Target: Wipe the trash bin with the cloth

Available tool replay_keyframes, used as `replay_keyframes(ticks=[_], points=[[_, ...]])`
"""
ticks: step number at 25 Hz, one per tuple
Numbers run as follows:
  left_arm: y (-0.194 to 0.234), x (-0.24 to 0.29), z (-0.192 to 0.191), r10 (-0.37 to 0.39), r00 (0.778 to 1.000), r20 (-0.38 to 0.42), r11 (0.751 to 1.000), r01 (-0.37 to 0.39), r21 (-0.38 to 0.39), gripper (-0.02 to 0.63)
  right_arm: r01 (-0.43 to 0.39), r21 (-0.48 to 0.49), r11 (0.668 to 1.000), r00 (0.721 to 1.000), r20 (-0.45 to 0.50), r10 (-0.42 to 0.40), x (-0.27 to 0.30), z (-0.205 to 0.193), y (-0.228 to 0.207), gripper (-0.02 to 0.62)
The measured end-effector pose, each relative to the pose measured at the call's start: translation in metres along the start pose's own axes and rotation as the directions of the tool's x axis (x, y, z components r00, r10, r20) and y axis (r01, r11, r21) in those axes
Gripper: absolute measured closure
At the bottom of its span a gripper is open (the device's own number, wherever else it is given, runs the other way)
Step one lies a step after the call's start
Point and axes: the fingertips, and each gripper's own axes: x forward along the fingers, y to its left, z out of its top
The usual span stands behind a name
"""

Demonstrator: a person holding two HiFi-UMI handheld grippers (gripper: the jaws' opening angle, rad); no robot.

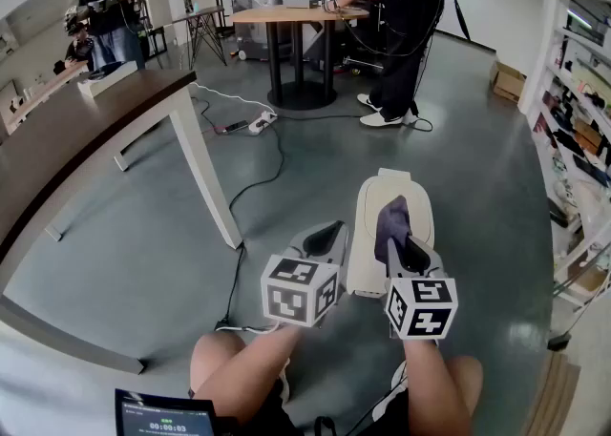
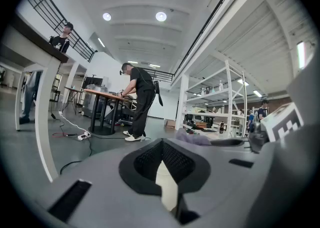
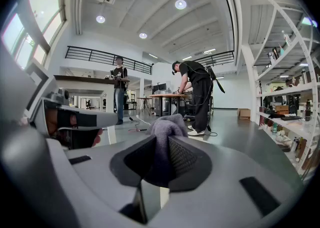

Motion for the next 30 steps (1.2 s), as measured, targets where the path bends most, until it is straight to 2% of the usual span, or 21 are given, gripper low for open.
replay_keyframes(ticks=[3, 7, 9, 12, 17, 26, 30], points=[[0.002, 0.016, 0.013, -0.011, 1.000, 0.016, 1.000, 0.012, -0.023, 0.606, 0.007, -0.013, 1.000, 1.000, -0.002, -0.007, 0.013, 0.006, -0.010, 0.526], [0.001, 0.039, 0.022, -0.030, 1.000, 0.008, 1.000, 0.030, -0.008, 0.606, 0.016, -0.079, 0.997, 0.999, -0.035, -0.019, 0.030, 0.008, -0.019, 0.526], [-0.005, 0.050, 0.030, -0.041, 0.999, 0.007, 0.999, 0.041, 0.033, 0.606, 0.003, -0.109, 0.994, 0.999, -0.052, -0.009, 0.035, 0.010, -0.025, 0.526], [0.007, 0.073, 0.026, -0.033, 0.999, -0.010, 0.994, 0.034, 0.107, 0.606, -0.007, -0.149, 0.989, 0.998, -0.064, -0.002, 0.058, 0.005, -0.033, 0.526], [0.035, 0.108, 0.020, 0.002, 1.000, -0.027, 0.996, 0.001, 0.089, 0.606, -0.045, -0.149, 0.988, 0.996, -0.087, 0.033, 0.101, 0.001, -0.045, 0.526], [0.077, 0.170, -0.006, 0.038, 0.995, -0.089, 0.995, -0.029, 0.101, 0.606, -0.057, -0.121, 0.991, 0.985, -0.171, 0.036, 0.172, -0.021, -0.069, 0.526], [0.095, 0.190, -0.010, 0.054, 0.993, -0.102, 0.992, -0.042, 0.116, 0.606, -0.062, -0.156, 0.986, 0.983, -0.179, 0.034, 0.198, -0.016, -0.076, 0.526]])
